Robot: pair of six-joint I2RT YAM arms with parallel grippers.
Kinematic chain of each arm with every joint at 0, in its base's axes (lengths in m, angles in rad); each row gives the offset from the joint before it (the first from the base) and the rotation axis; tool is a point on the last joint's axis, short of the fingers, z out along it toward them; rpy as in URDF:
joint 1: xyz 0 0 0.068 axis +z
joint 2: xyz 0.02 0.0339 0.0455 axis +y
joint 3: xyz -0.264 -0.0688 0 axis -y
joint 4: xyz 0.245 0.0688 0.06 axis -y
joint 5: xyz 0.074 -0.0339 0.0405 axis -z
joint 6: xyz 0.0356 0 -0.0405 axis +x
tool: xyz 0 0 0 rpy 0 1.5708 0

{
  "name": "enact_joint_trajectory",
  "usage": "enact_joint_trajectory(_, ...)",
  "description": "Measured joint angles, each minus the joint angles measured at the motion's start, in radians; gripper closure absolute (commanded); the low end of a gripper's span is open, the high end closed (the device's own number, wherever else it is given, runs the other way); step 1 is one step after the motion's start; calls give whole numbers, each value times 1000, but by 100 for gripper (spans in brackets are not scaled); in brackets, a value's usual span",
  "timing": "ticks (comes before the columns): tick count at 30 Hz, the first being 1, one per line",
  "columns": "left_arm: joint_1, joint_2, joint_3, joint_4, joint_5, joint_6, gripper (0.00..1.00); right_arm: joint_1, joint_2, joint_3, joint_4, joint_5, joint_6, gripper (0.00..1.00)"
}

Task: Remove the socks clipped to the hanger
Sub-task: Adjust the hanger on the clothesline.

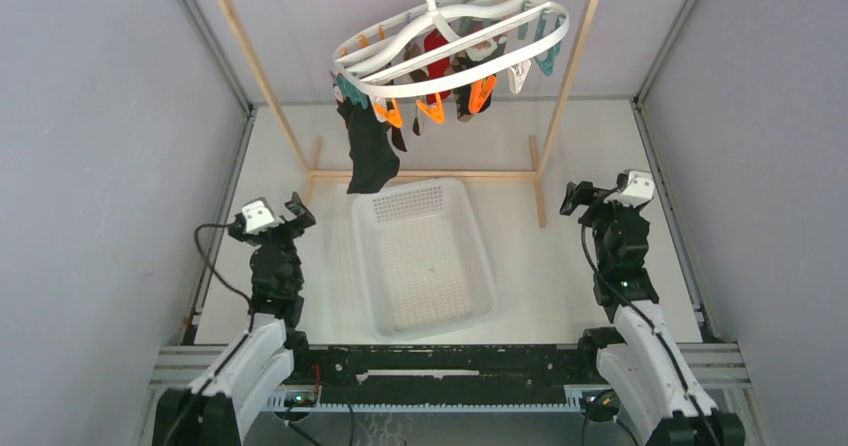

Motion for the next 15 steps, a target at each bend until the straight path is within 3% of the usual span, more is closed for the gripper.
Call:
enact_joint_trajectory(8,-11,-383,131,-515,22,-228,0,1,-336,134,-418,-173,188,0)
enact_joint_trajectory(15,-13,-591,240,-848,213,-389,0,1,-459,305,-671,-478,291,0)
